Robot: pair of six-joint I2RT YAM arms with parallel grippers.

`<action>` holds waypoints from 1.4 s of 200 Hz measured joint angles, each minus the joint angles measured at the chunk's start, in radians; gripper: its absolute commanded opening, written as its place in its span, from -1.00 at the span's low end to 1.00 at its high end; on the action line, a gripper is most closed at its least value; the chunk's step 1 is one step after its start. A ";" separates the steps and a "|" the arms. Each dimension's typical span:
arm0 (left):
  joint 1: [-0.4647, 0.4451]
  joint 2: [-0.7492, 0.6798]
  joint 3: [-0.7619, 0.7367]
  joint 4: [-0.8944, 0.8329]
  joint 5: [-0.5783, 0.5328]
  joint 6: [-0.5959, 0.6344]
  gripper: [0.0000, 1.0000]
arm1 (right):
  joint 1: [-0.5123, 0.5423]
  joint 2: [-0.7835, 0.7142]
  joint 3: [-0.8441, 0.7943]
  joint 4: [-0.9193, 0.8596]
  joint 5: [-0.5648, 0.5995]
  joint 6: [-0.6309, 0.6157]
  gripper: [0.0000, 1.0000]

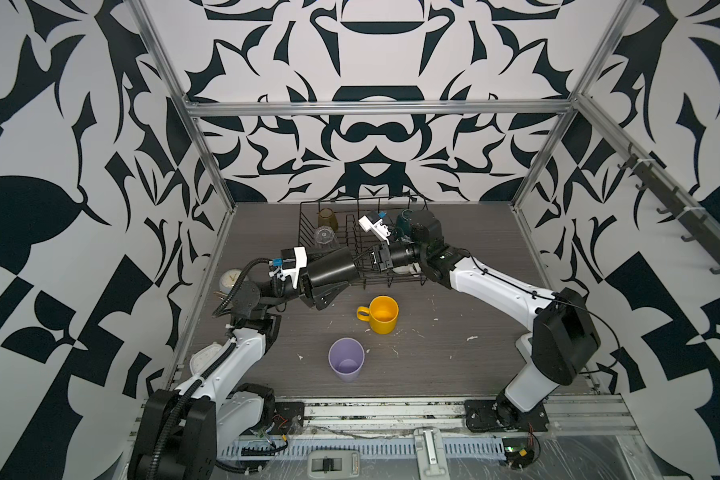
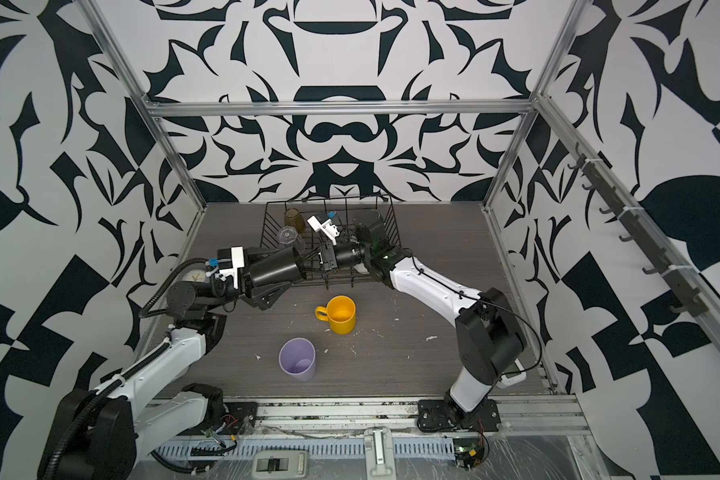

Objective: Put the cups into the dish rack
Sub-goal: 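Rotate the black mug opening-down above the rack with both grippers, then open the right gripper and withdraw it while the left gripper holds the black mug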

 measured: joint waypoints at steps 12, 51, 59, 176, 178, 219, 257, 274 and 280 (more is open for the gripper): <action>0.001 0.001 0.002 0.002 0.000 -0.005 0.56 | 0.000 0.003 -0.005 0.024 -0.003 0.023 -1.00; 0.005 0.001 0.013 -0.007 -0.001 -0.014 0.03 | -0.002 0.013 -0.009 0.078 -0.011 0.074 -1.00; 0.006 0.001 0.014 -0.010 -0.002 -0.014 -0.16 | -0.002 0.014 -0.009 0.082 -0.011 0.078 -1.00; -0.006 -0.099 0.084 -0.340 -0.062 0.018 -1.00 | -0.006 0.012 -0.010 0.104 0.014 0.040 -0.14; -0.006 -0.102 0.088 -0.354 -0.065 0.019 -1.00 | -0.007 0.010 -0.010 0.098 0.017 0.035 -0.13; -0.015 -0.139 0.259 -0.760 -0.170 0.080 -1.00 | -0.071 -0.080 -0.008 -0.171 0.165 -0.169 0.07; -0.015 -0.077 0.492 -1.153 -0.316 0.114 -1.00 | -0.118 -0.208 0.003 -0.454 0.422 -0.375 0.29; -0.015 -0.026 0.570 -1.291 -0.373 0.121 -1.00 | -0.130 -0.251 0.003 -0.524 0.514 -0.435 0.38; -0.015 -0.004 0.594 -1.335 -0.394 0.122 -1.00 | -0.134 -0.264 0.003 -0.543 0.542 -0.452 0.42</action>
